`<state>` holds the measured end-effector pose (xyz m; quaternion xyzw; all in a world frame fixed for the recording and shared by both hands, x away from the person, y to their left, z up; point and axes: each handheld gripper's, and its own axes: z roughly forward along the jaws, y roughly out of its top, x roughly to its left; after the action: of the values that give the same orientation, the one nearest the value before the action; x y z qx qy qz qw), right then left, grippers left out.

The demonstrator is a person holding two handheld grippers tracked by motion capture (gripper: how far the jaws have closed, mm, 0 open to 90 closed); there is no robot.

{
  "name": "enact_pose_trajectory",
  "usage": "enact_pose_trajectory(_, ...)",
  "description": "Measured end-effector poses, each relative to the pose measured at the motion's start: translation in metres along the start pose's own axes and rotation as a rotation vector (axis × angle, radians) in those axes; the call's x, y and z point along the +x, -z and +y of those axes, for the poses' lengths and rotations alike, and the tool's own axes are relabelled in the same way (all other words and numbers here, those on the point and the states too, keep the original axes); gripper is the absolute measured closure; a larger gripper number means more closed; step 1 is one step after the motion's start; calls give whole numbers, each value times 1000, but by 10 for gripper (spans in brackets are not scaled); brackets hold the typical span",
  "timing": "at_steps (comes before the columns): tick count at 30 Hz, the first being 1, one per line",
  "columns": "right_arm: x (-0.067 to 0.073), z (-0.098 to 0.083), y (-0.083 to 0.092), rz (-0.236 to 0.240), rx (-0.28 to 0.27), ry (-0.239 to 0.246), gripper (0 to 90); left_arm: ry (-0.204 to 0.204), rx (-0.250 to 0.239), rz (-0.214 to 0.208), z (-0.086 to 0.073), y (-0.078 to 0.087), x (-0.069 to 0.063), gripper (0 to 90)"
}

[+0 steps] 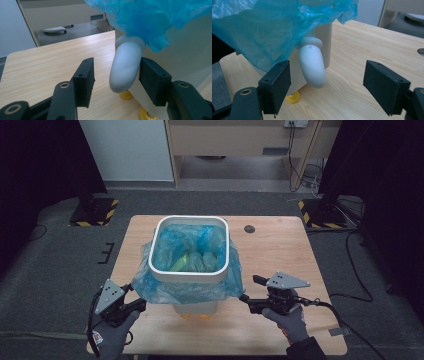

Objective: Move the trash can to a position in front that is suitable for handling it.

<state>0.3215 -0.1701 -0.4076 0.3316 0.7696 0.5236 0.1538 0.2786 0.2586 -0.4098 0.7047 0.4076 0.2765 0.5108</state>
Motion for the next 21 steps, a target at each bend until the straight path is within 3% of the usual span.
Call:
enact_pose_trajectory(15,-2,1,-11,9,-12,-11,346,7,0,-10,-1,-4,-2,517)
enact_pose_trajectory(21,-2,1,-13,38,-12,-17,399,11,3,-18,-1,-6,-3,558)
